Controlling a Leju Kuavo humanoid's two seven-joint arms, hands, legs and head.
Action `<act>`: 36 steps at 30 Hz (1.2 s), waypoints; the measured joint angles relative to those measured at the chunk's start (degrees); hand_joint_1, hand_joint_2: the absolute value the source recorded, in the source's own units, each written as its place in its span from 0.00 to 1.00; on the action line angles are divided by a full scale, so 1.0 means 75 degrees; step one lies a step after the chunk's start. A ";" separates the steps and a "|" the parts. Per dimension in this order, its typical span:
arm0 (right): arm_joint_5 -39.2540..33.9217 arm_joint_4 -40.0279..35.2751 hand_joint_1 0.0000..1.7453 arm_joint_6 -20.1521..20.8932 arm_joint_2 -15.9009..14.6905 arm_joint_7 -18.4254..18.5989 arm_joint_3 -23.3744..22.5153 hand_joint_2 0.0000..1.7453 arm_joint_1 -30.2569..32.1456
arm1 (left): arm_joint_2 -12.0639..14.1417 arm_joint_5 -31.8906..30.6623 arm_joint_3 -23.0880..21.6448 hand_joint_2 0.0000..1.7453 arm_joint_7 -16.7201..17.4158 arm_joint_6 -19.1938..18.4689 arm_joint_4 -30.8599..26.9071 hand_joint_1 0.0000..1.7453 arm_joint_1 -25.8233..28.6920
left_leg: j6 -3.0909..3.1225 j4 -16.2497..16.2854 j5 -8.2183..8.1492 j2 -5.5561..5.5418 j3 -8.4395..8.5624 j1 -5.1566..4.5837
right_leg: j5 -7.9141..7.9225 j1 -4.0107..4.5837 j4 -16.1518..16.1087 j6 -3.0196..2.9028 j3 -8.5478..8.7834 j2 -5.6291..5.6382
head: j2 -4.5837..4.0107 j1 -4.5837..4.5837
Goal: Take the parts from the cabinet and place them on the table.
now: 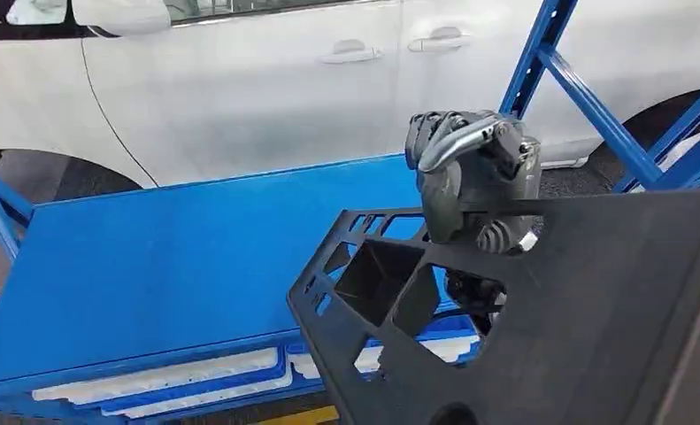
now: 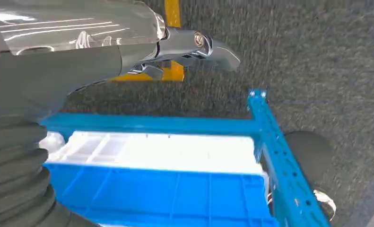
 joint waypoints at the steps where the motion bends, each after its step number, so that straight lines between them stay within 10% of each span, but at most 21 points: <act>1: -0.0042 0.0018 1.00 0.0021 -0.0009 0.0009 -0.0009 1.00 0.0001 | -0.0003 0.0000 0.0000 1.00 0.0006 0.0021 0.0000 0.00 0.0007 | 0.0014 -0.0475 0.0174 0.0000 0.0373 -0.0003 | 0.0054 0.0001 0.0028 0.0015 -0.0092 0.0005 | 0.0000 0.0000; 3: -0.0117 0.0047 1.00 0.0053 -0.0026 0.0064 -0.0038 1.00 -0.0001 | 0.0000 0.0000 0.0000 1.00 0.0079 0.0059 0.0000 0.00 0.0000 | 0.0070 -0.1910 0.0592 0.0008 0.1390 -0.0003 | 0.0163 0.0001 0.0084 0.0066 -0.0234 0.0006 | 0.0000 0.0000; 4: -0.0143 0.0047 1.00 0.0064 -0.0035 0.0073 -0.0058 1.00 0.0007 | 0.0003 0.0000 0.0000 1.00 0.0140 0.0099 0.0000 0.00 -0.0023 | 0.0125 -0.2264 0.0451 0.0010 0.1541 -0.0030 | 0.0221 0.0018 0.0086 0.0120 -0.0268 -0.0006 | 0.0000 0.0000; 9: -0.0391 0.0143 1.00 0.0097 -0.0199 -0.0133 -0.0140 1.00 0.0251 | -0.0026 0.0003 0.0055 1.00 0.0335 0.0163 0.0003 0.00 0.0069 | 0.0343 -0.2288 0.0880 0.0021 0.1341 -0.0018 | 0.0417 -0.0010 0.0043 0.0344 -0.0322 -0.0010 | 0.0000 0.0003; 12: -0.0409 0.0190 1.00 0.0094 -0.0298 -0.0201 -0.0201 1.00 0.0353 | -0.0026 -0.0003 0.0070 1.00 0.0341 0.0166 0.0000 0.00 0.0056 | 0.0452 -0.2289 0.1149 0.0060 0.1041 -0.0034 | -0.0928 -0.0057 0.1246 0.0479 -0.0712 0.0009 | 0.0000 0.0003; 14: -0.0409 0.0225 1.00 0.0094 -0.0321 -0.0213 -0.0201 1.00 0.0434 | -0.0026 -0.0003 0.0096 1.00 0.0344 0.0166 0.0000 0.00 0.0056 | 0.0439 -0.2258 0.1315 0.0068 0.0794 -0.0037 | -0.1340 -0.0086 0.2284 0.0545 -0.0891 0.0008 | 0.0000 0.0003; 16: -0.0411 0.0251 1.00 0.0094 -0.0359 -0.0213 -0.0201 1.00 0.0469 | -0.0026 -0.0003 0.0111 1.00 0.0344 0.0166 0.0000 0.00 0.0057 | 0.0410 -0.2212 0.1457 0.0071 0.0554 -0.0033 | -0.0984 -0.0112 0.2254 0.0568 -0.0576 0.0005 | 0.0000 0.0003; 18: -0.0472 0.0268 1.00 0.0082 -0.0367 -0.0213 -0.0201 1.00 0.0469 | -0.0035 -0.0003 0.0146 1.00 0.0390 0.0195 0.0003 0.00 0.0057 | 0.0355 -0.2161 0.1597 0.0061 0.0339 -0.0028 | -0.0585 -0.0142 0.1119 0.0552 0.0358 0.0010 | 0.0000 0.0000; 20: -0.0566 0.0274 1.00 0.0070 -0.0367 -0.0254 -0.0204 1.00 0.0498 | -0.0032 -0.0003 0.0178 1.00 0.0426 0.0257 0.0000 0.00 0.0063 | 0.0259 -0.2127 0.1708 0.0039 0.0256 -0.0061 | -0.0978 -0.0082 -0.0140 0.0442 0.1169 0.0058 | 0.0000 0.0000; 24: -0.0647 0.0321 1.00 0.0091 -0.0405 -0.0361 -0.0192 1.00 0.0748 | -0.0014 -0.0003 0.0245 1.00 0.0472 0.0327 0.0000 0.00 0.0129 | 0.0058 -0.2274 0.1995 0.0008 0.0217 -0.0051 | -0.0676 -0.0086 -0.0139 0.0173 0.0980 0.0043 | 0.0000 0.0003; 28: -0.0662 0.0347 1.00 0.0102 -0.0411 -0.0458 -0.0192 1.00 0.0923 | 0.0006 -0.0003 0.0338 1.00 0.0504 0.0353 0.0000 0.00 0.0188 | -0.0026 -0.0714 0.0282 0.0001 -0.0259 0.0005 | -0.0279 -0.0041 -0.0140 -0.0001 0.0512 0.0011 | 0.0000 0.0000; 30: -0.0665 0.0350 1.00 0.0114 -0.0411 -0.0493 -0.0192 1.00 0.1023 | 0.0038 -0.0003 0.0364 1.00 0.0504 0.0359 0.0000 0.00 0.0184 | -0.0030 0.0128 0.0134 0.0001 -0.0305 0.0003 | -0.0072 0.0001 -0.0124 -0.0006 0.0224 0.0010 | 0.0000 0.0000; 33: -0.0685 0.0356 1.00 0.0248 -0.0446 -0.0580 -0.0207 1.00 0.1087 | 0.0055 0.0000 0.0373 1.00 0.0455 0.0338 0.0000 0.00 0.0179 | 0.0036 -0.0584 0.0956 0.0001 0.0576 -0.0018 | 0.0186 0.0018 -0.0042 0.0035 -0.0173 0.0012 | 0.0000 0.0000; 35: -0.0750 0.0353 1.00 0.0397 -0.0481 -0.0682 -0.0230 1.00 0.1128 | 0.0096 0.0000 0.0373 1.00 0.0408 0.0309 -0.0006 0.00 0.0133 | 0.0147 -0.2030 0.0588 0.0004 0.1646 -0.0080 | 0.0319 0.0044 0.0014 0.0102 -0.0326 0.0007 | 0.0000 0.0000; 36: -0.0785 0.0356 1.00 0.0479 -0.0504 -0.0729 -0.0259 1.00 0.1152 | 0.0096 -0.0003 0.0373 1.00 0.0399 0.0286 -0.0012 0.00 0.0114 | 0.0178 -0.2446 0.0458 0.0006 0.1828 -0.0089 | 0.0399 0.0042 0.0017 0.0150 -0.0335 -0.0024 | 0.0000 0.0000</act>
